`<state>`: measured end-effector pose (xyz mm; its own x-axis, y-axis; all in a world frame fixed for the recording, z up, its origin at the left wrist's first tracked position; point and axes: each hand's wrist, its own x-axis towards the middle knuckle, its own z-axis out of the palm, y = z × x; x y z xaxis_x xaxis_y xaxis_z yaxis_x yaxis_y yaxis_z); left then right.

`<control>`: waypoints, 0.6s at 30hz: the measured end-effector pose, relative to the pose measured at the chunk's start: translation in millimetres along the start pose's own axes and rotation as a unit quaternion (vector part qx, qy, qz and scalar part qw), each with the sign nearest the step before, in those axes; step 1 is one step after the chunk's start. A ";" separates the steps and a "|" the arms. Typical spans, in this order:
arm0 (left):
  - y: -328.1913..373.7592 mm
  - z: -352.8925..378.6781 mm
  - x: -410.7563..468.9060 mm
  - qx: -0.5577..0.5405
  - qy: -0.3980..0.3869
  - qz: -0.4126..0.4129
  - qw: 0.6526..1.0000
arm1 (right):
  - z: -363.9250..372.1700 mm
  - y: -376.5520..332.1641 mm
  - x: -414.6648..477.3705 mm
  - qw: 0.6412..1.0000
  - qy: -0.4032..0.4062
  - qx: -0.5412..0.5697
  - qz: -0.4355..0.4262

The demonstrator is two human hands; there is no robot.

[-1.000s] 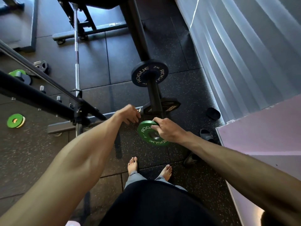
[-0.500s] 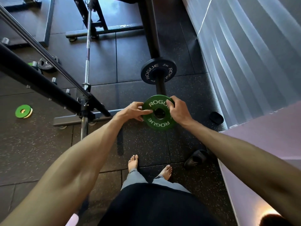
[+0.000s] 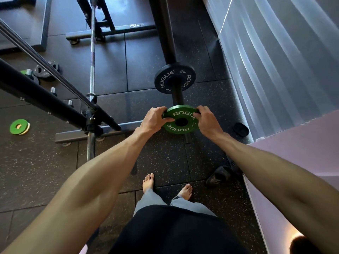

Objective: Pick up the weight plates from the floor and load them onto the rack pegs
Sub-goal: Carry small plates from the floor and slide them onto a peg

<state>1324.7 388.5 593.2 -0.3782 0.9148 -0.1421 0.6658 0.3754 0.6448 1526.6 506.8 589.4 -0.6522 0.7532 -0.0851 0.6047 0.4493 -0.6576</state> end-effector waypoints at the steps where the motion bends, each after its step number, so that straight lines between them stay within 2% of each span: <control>1: -1.0 0.9 -1.2 0.014 0.003 0.015 1.000 | 1.2 2.4 -1.4 1.000 -0.006 -0.011 -0.004; 5: -1.0 7.3 -4.8 0.106 0.028 0.089 0.990 | 1.8 13.3 -3.2 0.992 0.010 -0.119 -0.051; 8: 1.2 6.1 4.4 0.154 0.061 0.101 0.981 | -4.7 11.1 6.6 0.984 0.039 -0.167 -0.053; 10: 4.3 1.8 16.0 0.167 0.070 0.090 0.979 | -6.0 4.1 16.5 0.989 0.040 -0.140 -0.013; 14: 12.3 -6.5 43.9 0.171 0.081 0.057 0.980 | -4.8 -11.0 42.2 0.992 0.059 -0.008 0.114; 18: 18.5 -14.7 75.0 0.162 0.089 -0.010 0.983 | -7.5 -26.7 78.1 0.983 0.043 0.053 0.172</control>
<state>1299.2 461.8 605.6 -0.4814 0.8765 0.0002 0.8158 0.4480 0.3658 1462.9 557.2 605.9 -0.3746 0.8912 -0.2557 0.7288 0.1125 -0.6754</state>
